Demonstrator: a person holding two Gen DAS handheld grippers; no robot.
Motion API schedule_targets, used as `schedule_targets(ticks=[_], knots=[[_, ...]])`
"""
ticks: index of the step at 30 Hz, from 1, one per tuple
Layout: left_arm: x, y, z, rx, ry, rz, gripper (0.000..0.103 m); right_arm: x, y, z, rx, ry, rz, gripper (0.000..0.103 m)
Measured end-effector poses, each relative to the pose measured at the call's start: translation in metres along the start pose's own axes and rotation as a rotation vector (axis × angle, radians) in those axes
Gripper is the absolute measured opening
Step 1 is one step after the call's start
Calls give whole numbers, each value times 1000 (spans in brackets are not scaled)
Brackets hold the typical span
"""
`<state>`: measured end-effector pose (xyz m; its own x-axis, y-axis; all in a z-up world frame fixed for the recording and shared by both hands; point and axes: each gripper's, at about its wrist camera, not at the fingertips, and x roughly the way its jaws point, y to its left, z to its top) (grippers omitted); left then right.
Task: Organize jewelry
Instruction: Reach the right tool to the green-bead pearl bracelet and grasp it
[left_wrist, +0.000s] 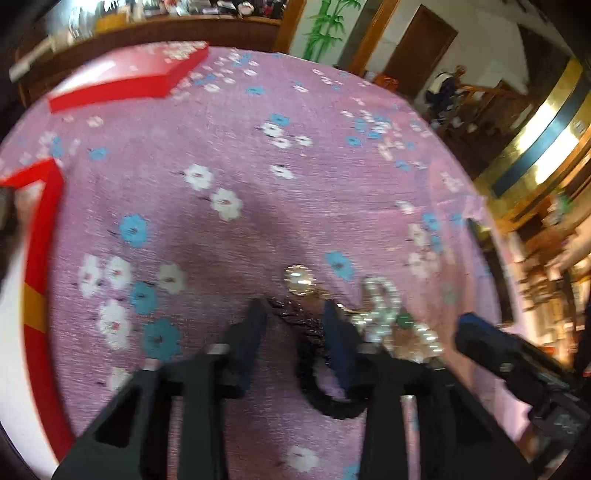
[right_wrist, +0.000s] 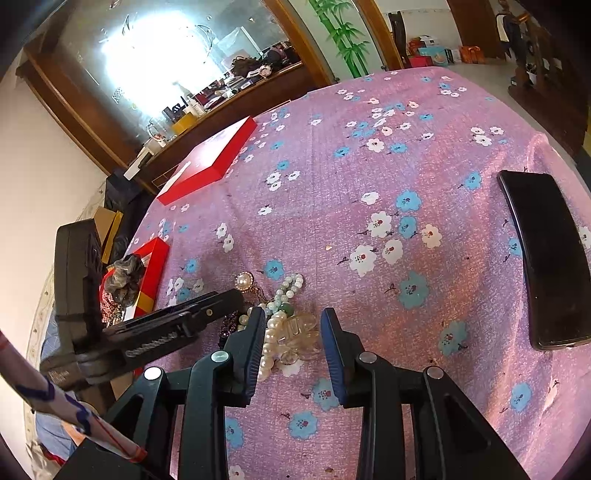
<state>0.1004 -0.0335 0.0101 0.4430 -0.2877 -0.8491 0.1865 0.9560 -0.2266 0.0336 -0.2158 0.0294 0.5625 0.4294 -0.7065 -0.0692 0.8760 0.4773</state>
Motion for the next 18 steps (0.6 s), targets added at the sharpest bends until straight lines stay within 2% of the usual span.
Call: schedule_targets(ticks=[2, 3, 4, 5, 11, 18], knots=[[-1, 2, 0, 1, -3, 6, 18, 1, 1, 0, 0, 3, 2, 34], [-3, 4, 1, -8, -12, 13, 14, 1, 1, 0, -1, 4, 3, 34], [-6, 7, 2, -15, -24, 31, 3, 1, 1, 0, -2, 5, 6, 34], [-8, 11, 3, -21, -34, 48, 0, 0, 2, -1, -3, 4, 12, 34], [-23, 34, 9, -93, -97, 73, 0, 3, 13, -5, -50, 23, 26, 34], [-19, 37, 11, -122, -33, -32, 1, 13, 24, -14, -87, 81, 42, 34]])
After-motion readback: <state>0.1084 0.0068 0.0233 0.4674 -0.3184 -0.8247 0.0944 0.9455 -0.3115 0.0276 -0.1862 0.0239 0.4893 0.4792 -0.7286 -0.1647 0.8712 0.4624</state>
